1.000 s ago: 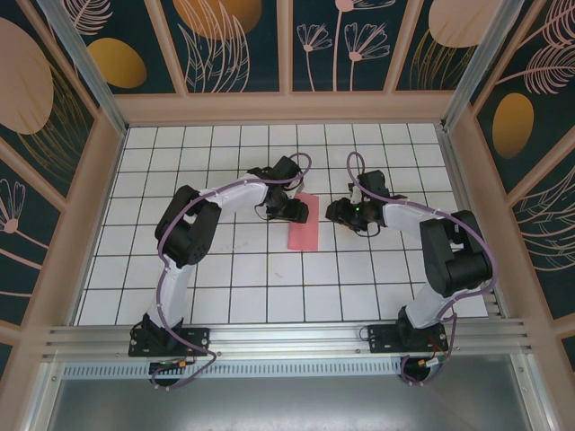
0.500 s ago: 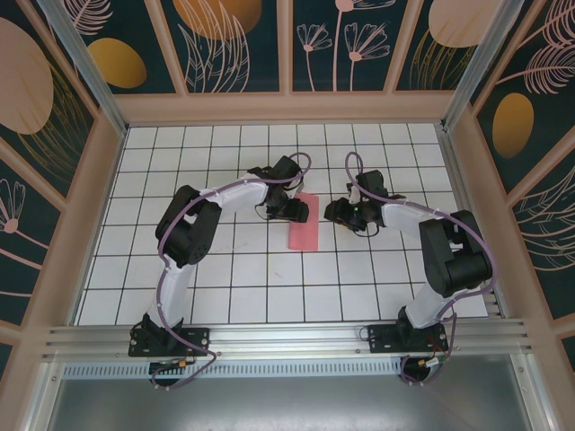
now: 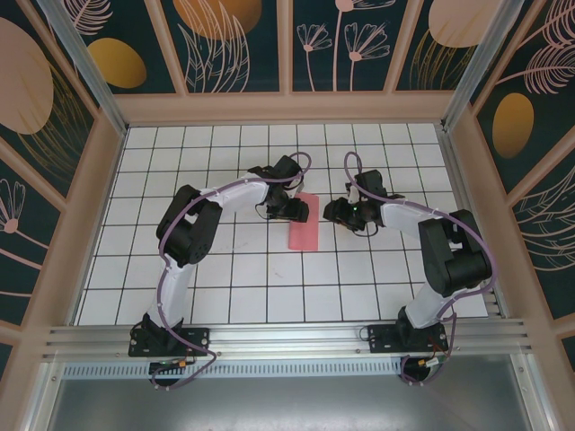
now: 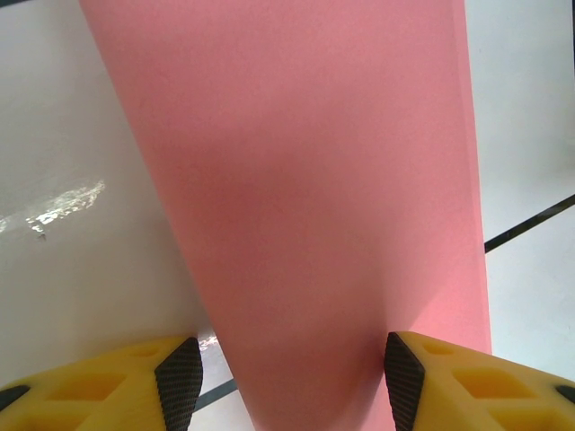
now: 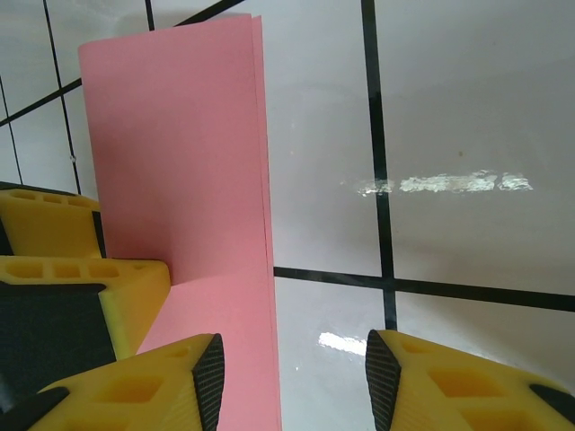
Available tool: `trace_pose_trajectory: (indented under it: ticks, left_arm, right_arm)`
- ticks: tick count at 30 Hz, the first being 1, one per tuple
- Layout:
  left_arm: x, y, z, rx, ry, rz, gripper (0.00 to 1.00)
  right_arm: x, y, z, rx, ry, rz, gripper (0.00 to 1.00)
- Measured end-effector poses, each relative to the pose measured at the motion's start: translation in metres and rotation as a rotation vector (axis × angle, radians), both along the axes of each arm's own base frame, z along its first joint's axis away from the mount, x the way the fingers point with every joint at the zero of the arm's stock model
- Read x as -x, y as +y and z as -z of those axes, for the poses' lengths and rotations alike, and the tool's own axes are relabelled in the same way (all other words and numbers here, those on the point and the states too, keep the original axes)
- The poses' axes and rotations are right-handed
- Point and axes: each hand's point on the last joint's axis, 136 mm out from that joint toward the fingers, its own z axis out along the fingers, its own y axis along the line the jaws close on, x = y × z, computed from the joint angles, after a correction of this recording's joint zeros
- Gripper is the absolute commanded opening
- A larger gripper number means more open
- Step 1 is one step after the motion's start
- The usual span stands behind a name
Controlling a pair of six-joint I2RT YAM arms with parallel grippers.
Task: Fold a paper plane with a square sheet of paper (fold left side to right side)
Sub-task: Hold the square sheet of paper at the center of the table.
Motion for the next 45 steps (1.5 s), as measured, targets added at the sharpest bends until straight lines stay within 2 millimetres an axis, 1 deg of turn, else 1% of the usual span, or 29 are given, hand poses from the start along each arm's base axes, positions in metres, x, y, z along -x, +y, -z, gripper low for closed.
trace_pose_trajectory:
  ticks: [8,13,24,36,45]
  left_arm:
    - [0.0001,0.0,0.0,0.0,0.0,0.001,0.61]
    - [0.0004,-0.0013,-0.0004,0.004,0.005,0.005,0.65]
    - [0.0001,-0.0002,0.0002,-0.009,0.012,0.006,0.59]
    - [0.0006,-0.0006,0.0002,-0.008,0.009,0.018,0.62]
    - [0.001,-0.0008,0.0005,-0.008,0.006,0.032,0.62]
  right_arm:
    - [-0.0023,-0.0003,-0.0015,0.004,-0.007,0.004,0.49]
    - [-0.0042,0.0003,-0.0035,0.002,-0.012,0.004,0.49]
    - [-0.0029,0.0026,-0.0036,-0.001,-0.008,0.003,0.49]
    - [-0.0027,0.0024,-0.002,0.0,-0.003,0.004,0.49]
    - [-0.0022,0.0028,-0.0006,0.0,0.002,0.004,0.49]
